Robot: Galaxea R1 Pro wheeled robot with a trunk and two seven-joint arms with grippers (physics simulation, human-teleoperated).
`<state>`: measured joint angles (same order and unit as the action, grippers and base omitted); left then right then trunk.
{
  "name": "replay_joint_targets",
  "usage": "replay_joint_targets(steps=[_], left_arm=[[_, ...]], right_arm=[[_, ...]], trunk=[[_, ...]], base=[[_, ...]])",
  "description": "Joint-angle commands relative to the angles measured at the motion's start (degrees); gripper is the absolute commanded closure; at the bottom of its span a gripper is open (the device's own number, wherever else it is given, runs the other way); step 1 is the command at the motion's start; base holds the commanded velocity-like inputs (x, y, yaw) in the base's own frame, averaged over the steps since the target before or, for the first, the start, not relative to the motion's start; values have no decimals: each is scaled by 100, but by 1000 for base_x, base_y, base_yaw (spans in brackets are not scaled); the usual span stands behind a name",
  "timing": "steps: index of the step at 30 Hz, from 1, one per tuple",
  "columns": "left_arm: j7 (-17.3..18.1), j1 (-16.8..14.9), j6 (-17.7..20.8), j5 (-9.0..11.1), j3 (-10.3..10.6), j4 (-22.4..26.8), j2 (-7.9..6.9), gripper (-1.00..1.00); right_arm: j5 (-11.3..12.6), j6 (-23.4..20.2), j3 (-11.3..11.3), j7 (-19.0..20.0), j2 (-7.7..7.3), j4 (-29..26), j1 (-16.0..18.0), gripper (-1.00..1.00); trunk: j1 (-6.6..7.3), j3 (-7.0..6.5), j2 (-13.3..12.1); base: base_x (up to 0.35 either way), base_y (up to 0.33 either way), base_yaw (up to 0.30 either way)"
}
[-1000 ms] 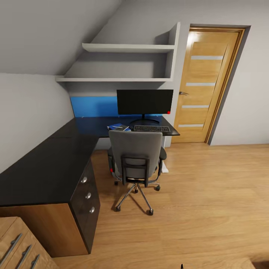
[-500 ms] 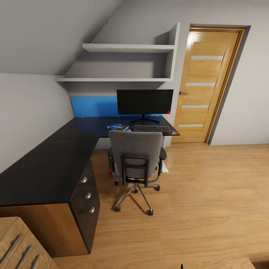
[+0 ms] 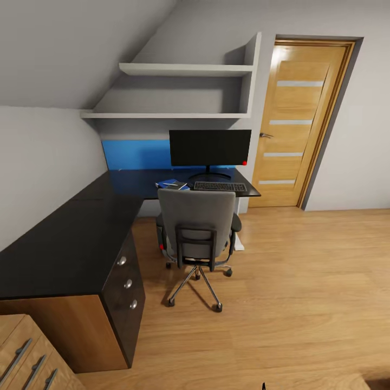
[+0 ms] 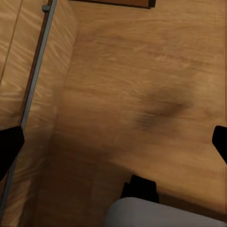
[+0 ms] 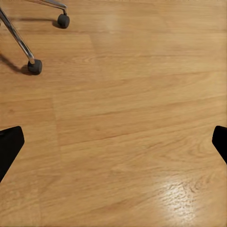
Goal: In the bedroom, organize the workspace by keeping the computer under the desk, ensuring the monitor is on the desk, placing the keyboard on the desk next to the monitor, placing the mouse on the desk next to the keyboard, moving the folder from the swivel chair onto the desk next to the mouse, stacking the notebook on top of the folder with the pen on top of the notebook, and positioning the swivel chair next to the desk.
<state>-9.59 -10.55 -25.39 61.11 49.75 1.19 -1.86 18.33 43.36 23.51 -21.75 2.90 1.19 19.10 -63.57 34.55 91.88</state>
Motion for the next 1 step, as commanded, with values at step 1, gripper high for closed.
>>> replay_joint_targets(steps=[1], left_arm=[[-51, 0, -2, 6, 48, 13, 9, -100]], right_arm=[[23, 15, 49, -31, 3, 13, 6, -100]], trunk=[[1, 6, 3]], base=[[0, 0, 0]])
